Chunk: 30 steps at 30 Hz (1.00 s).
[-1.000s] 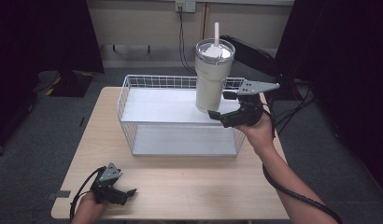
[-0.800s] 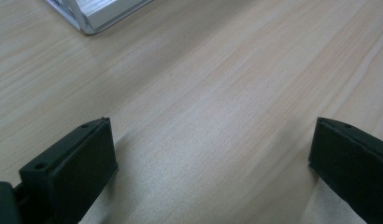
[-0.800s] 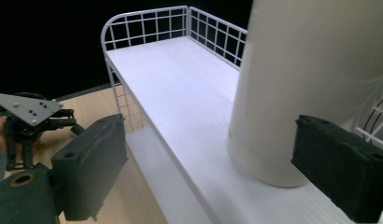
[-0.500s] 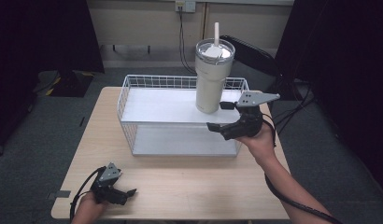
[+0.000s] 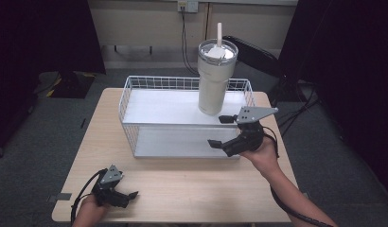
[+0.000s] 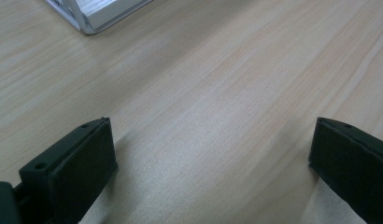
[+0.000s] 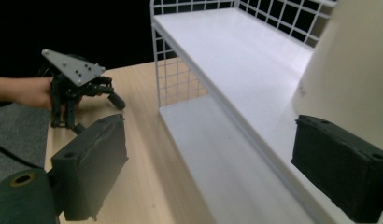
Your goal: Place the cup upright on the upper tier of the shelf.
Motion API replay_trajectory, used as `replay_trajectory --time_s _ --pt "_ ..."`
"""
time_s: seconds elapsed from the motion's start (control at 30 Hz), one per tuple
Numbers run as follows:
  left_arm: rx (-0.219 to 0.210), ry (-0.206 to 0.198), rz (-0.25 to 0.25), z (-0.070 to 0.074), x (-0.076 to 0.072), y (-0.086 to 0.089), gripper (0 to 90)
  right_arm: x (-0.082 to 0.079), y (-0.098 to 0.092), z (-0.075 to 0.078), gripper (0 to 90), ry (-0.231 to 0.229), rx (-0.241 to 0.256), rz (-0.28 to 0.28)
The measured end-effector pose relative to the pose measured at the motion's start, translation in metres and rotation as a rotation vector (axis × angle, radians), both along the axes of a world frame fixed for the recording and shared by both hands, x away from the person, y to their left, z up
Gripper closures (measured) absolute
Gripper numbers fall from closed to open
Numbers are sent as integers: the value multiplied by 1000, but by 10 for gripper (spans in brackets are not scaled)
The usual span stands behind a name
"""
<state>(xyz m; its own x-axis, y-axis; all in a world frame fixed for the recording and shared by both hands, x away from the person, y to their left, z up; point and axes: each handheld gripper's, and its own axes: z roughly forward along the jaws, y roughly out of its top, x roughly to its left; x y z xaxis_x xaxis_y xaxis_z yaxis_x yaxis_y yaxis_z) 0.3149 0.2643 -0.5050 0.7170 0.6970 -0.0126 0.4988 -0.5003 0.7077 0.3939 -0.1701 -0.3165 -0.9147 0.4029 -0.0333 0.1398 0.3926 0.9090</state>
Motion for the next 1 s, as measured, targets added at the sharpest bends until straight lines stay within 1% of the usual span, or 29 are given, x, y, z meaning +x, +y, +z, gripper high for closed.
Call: replay_trajectory --time_s 0.07,0.1,0.13,0.17,0.23,0.33,0.43,0.6,0.77,1.0 --pt "0 0 0 0 0 0 0 -1 1 -2 95 -4 -10 6" --pt "0 0 0 0 0 0 0 -4 2 -7 95 6 -9 23" --pt "0 0 0 0 0 0 0 -4 2 -7 95 6 -9 23" --pt "0 0 0 0 0 0 0 -6 4 -11 95 5 -22 27" --pt "1 -1 0 0 0 0 0 -7 4 -15 95 8 -26 35" --pt "0 0 0 0 0 0 0 -9 4 -19 95 16 -23 41" --pt "0 0 0 0 0 0 0 -11 5 -28 95 32 -17 51" --pt "-1 -1 1 0 0 0 0 -13 5 -36 95 35 -23 55" --pt "0 -1 1 0 0 0 0 -16 3 -46 95 48 -18 56" --pt "0 -1 1 0 0 0 0 -19 -1 -56 95 55 -10 56"
